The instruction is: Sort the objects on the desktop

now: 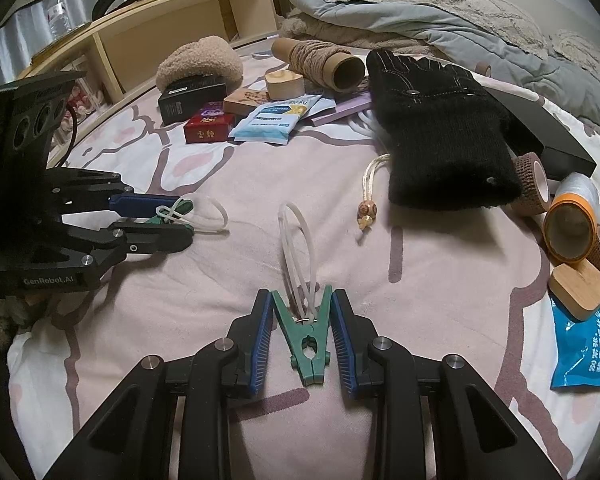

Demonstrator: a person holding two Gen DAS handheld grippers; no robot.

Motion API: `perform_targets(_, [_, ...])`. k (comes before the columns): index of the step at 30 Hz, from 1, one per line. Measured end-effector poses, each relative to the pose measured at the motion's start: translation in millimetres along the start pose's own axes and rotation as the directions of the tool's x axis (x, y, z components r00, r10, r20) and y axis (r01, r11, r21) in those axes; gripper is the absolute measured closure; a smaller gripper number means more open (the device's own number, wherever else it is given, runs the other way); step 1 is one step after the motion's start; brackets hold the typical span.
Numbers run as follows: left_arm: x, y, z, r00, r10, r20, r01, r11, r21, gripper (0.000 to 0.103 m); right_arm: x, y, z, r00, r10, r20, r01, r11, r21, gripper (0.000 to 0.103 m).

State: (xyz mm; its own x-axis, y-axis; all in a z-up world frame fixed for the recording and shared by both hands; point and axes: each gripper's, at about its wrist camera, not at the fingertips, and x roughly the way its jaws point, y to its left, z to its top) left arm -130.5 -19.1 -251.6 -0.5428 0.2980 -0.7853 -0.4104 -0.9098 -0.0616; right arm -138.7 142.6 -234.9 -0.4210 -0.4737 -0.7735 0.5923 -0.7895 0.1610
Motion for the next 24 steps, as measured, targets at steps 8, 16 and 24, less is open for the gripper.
perform_targets(8, [1, 4, -1, 1.000, -0.017, 0.006, 0.017, 0.999, -0.035, 0.074, -4, -2, -3, 1.000, 0.006, 0.007, -0.006, 1.000, 0.012, 0.073])
perform_targets(16, [0, 5, -1, 1.000, -0.015, 0.005, 0.015, 0.999, -0.045, 0.074, -7, 4, -2, 1.000, -0.020, 0.015, 0.020, 1.000, -0.008, 0.075])
perform_targets(24, [-9, 4, 4, 1.000, -0.013, 0.027, 0.014, 0.998, -0.054, 0.074, -15, 9, 1, 1.000, 0.007, 0.021, -0.007, 1.000, -0.016, 0.075])
